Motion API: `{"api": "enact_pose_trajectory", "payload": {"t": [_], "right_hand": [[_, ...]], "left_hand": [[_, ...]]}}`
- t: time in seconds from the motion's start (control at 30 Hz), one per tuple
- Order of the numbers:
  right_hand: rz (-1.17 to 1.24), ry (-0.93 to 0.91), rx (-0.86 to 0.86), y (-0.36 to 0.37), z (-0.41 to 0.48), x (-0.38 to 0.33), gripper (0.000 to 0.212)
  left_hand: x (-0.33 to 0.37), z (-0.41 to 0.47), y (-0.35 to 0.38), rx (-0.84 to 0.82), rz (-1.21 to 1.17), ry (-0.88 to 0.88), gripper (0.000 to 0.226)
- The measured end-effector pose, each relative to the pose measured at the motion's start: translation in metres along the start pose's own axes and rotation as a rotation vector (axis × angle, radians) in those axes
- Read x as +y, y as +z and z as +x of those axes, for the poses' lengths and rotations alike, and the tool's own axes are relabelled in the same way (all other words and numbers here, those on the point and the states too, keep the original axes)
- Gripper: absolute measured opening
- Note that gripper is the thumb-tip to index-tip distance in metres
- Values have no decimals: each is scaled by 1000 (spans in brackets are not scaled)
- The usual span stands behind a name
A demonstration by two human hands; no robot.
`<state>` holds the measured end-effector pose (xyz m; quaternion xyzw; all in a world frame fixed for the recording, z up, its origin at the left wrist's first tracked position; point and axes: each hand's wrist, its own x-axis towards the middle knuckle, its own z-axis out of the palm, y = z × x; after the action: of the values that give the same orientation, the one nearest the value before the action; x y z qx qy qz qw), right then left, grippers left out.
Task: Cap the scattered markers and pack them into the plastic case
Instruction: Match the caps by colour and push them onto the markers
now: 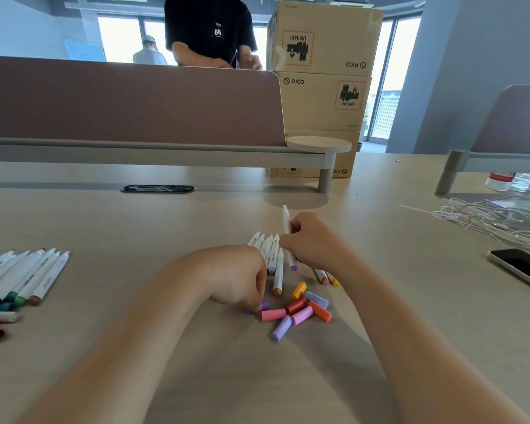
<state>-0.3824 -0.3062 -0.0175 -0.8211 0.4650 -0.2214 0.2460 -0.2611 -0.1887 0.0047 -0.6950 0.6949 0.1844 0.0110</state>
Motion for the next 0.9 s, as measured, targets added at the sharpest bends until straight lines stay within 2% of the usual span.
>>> {"api": "enact_pose_trajectory", "payload": {"t": [0.2,0.4,0.57,0.77,0.9], "right_hand": [[0,-19,32,-2,-2,-2,23],[9,-67,23,-7,-5,-5,19],[55,-172,-98,-8,-12,-9,10],[98,-212,-173,-13,-15,-10,10],[94,-220,-201,-14,-15,-11,11]], "left_hand": [[-4,3,-1,104,-130,5,7],[-32,3,-16,344,-432,-21,17],[-52,5,-17,402,-812,-56,14],[-56,8,-15,450,-977,-36,13],[-57,11,-15,553,-959,-34,8]]}}
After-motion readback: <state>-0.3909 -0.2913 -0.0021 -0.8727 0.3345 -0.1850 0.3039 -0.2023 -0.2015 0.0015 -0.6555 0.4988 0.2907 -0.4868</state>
